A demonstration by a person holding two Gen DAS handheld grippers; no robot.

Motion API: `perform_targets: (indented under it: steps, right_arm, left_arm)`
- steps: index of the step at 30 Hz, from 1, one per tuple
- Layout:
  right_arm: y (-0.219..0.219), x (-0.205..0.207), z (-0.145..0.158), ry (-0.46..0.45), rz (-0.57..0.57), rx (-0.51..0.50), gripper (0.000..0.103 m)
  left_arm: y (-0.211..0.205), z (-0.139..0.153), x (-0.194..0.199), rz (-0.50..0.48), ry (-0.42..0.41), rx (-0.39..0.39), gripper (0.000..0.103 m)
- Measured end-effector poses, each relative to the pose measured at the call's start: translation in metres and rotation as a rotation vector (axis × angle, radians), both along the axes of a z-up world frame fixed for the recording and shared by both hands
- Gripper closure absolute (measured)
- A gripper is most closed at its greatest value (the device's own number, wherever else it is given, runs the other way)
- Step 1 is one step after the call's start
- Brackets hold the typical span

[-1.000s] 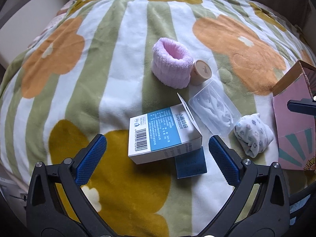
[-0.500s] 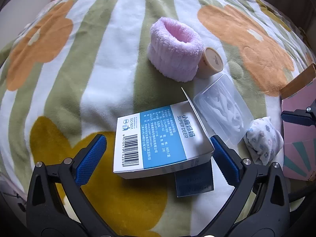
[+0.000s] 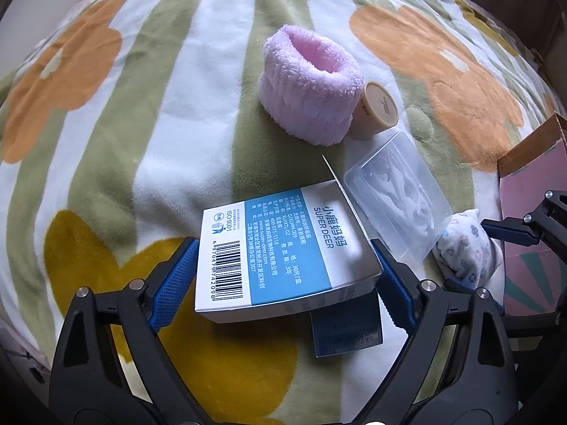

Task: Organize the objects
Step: 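Grasp the SUPER DEER box with the left tool while the right tool grasps the white sock, then carry the SUPER DEER box and sock into the cardboard box and release both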

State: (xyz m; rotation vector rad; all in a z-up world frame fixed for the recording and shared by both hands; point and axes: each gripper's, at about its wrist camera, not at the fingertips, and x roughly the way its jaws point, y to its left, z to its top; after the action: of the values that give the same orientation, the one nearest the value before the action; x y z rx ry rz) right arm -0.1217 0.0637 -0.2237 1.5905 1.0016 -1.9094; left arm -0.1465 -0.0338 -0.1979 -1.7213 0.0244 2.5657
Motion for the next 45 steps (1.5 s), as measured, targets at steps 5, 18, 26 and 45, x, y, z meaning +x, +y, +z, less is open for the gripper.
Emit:
perform_targets:
  steps: [5, 18, 26, 45]
  right_arm:
    - [0.006, -0.005, 0.004, 0.006, -0.043, -0.031, 0.065]
    - [0.017, -0.01, 0.014, 0.024, -0.088, -0.084, 0.067]
    - [0.022, -0.011, 0.038, 0.052, -0.105, -0.169, 0.068]
    - [0.045, 0.019, 0.147, 0.225, -0.171, -0.354, 0.068]
  left_arm:
    - [0.0, 0.001, 0.003, 0.0, 0.015, 0.002, 0.012]
    - [0.004, 0.018, 0.009, -0.016, 0.051, -0.006, 0.012]
    - [0.003, 0.038, 0.018, -0.022, 0.087, -0.016, 0.012]
    - [0.029, 0.14, 0.039, -0.079, 0.282, -0.045, 0.012]
